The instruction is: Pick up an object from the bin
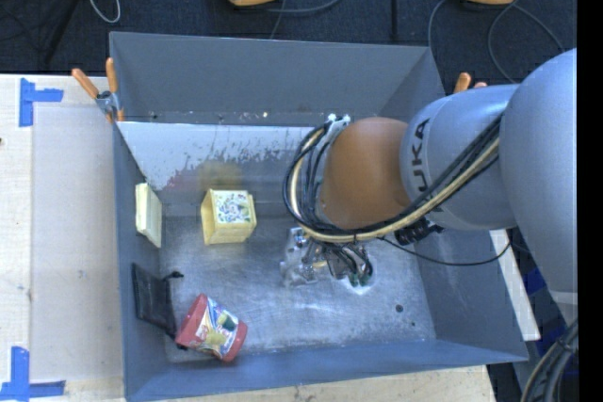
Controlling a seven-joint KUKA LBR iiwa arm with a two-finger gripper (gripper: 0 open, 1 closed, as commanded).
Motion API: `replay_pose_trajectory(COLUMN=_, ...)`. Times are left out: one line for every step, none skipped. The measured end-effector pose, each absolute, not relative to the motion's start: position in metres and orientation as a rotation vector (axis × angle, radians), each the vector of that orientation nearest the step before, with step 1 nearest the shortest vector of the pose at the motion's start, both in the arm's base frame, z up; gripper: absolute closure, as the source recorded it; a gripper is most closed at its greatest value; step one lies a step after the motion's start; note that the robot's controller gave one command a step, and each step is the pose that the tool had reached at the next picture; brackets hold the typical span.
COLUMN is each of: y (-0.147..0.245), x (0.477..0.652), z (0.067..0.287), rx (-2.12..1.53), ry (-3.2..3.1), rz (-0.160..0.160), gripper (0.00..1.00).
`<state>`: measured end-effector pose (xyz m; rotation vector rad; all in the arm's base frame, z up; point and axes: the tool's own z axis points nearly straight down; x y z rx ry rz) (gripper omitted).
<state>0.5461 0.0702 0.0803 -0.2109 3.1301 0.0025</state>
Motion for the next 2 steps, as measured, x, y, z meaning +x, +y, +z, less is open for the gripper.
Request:
replay_pose_trajectory(y=0.0694, x=0.5449, z=0.0791, rx=-0.208, ry=3.134, rz=0.001, gripper=0.00)
replay_pose_trajectory(y=0.0692, x=0.5450, z=0.0791, rx=-0.206, ry=3.135, rz=0.001, gripper=0.00)
